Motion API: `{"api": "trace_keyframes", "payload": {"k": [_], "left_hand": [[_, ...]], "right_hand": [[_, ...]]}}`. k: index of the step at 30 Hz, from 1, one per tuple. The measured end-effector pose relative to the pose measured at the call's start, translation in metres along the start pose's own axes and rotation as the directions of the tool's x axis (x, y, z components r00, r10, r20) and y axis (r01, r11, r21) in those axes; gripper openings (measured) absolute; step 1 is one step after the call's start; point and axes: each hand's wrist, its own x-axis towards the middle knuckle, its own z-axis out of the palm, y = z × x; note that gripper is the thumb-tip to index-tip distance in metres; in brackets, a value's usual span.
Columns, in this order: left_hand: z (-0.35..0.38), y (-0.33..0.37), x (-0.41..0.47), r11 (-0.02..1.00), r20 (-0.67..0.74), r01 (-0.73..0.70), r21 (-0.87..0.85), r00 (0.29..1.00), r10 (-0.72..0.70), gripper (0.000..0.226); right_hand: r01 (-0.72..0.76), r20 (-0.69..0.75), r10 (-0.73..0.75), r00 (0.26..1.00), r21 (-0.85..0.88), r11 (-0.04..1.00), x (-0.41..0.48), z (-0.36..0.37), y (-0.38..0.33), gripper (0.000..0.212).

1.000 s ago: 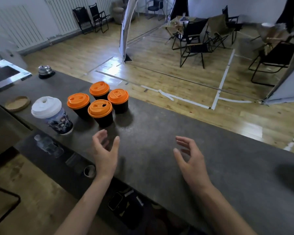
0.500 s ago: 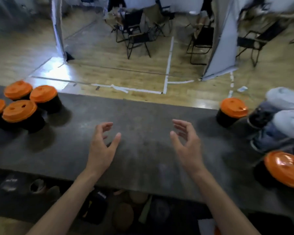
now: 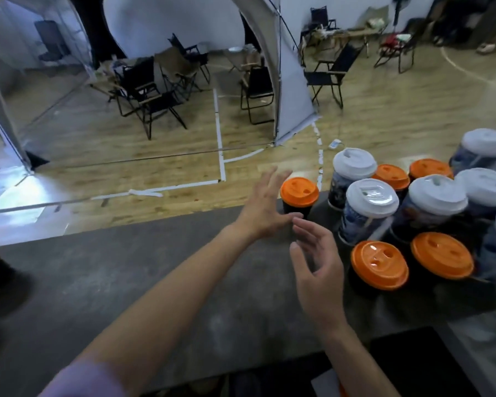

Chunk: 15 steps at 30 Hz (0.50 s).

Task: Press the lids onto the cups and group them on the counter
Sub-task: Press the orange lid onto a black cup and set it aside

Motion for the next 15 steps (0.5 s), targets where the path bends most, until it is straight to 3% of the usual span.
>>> {"api": "trace_keyframes", "payload": {"k": [3,5,8,12,15], "left_hand": [[0.02,0.0,0.029,0.999,0.134,-0.001,0.047,0.991,-0.005,0.106],[0.03,-0.004,0.038,0.998,0.175,-0.02,0.066,0.985,0.008,0.096],[0.032,-0.008,0.038,0.997,0.145,-0.06,0.05,0.988,0.052,0.078],[0.018,-0.021,-0.001,0.994,0.119,-0.096,0.051,0.989,0.089,0.075],[-0.001,-0.046,-0.051,0.997,0.023,-0.071,0.0,0.997,0.071,0.075]], "right_hand": [[0.019,-0.006,-0.019,1.0,-0.026,0.999,-0.005,-0.001,-0.004,0.038],[0.022,-0.007,-0.022,1.0,-0.031,0.999,-0.006,-0.002,-0.003,0.038],[0.026,-0.022,-0.027,0.999,-0.041,0.999,-0.002,0.0,-0.001,0.038],[0.022,-0.019,-0.023,1.0,-0.023,0.999,0.005,0.01,0.008,0.038],[0.02,0.014,-0.02,1.0,-0.02,1.0,0.005,0.023,0.019,0.04]]}}
